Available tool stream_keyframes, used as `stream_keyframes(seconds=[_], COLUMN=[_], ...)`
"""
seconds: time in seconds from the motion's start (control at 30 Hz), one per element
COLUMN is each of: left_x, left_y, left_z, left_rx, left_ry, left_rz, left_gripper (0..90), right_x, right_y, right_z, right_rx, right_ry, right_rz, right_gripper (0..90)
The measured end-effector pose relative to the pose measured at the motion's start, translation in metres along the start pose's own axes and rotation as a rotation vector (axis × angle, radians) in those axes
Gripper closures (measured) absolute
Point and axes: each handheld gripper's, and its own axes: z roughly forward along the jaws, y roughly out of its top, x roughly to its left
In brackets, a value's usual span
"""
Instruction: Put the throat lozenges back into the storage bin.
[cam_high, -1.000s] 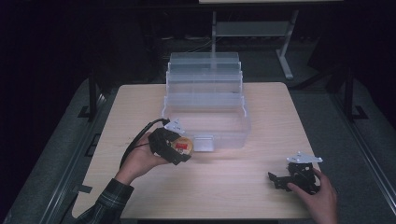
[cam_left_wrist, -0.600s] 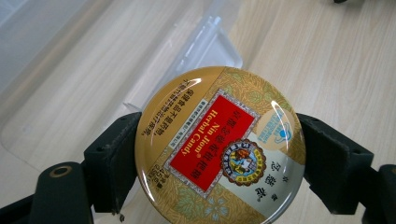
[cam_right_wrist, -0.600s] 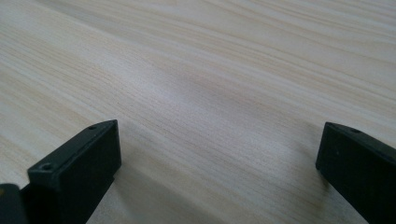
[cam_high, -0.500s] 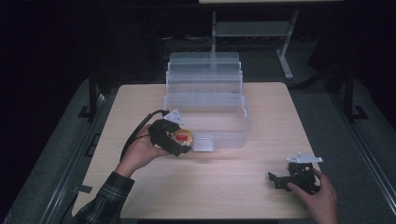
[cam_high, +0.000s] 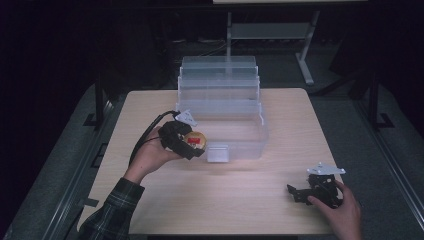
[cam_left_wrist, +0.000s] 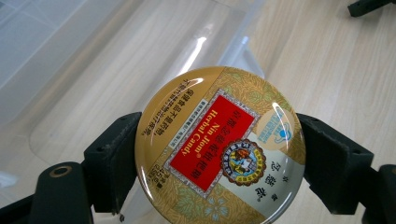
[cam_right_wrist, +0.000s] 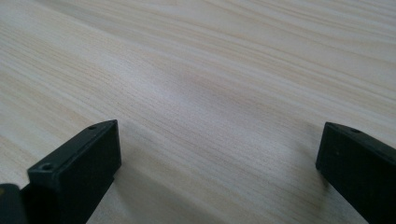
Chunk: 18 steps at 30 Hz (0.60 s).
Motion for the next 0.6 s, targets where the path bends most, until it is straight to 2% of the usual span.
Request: stream_keyframes(seconds=[0.6], left_x=[0.025], left_y=[0.007], left_z=[-0.001], left_rx=[-0.011], left_ry=[0.04], left_rz=[-0.045], left_gripper=[19.5], right_x=[0.0], right_y=[0.0], right_z=[0.0], right_rx=[0.001], right_ry=[0.0], right_rz=[-0.002], right_gripper=[0.0])
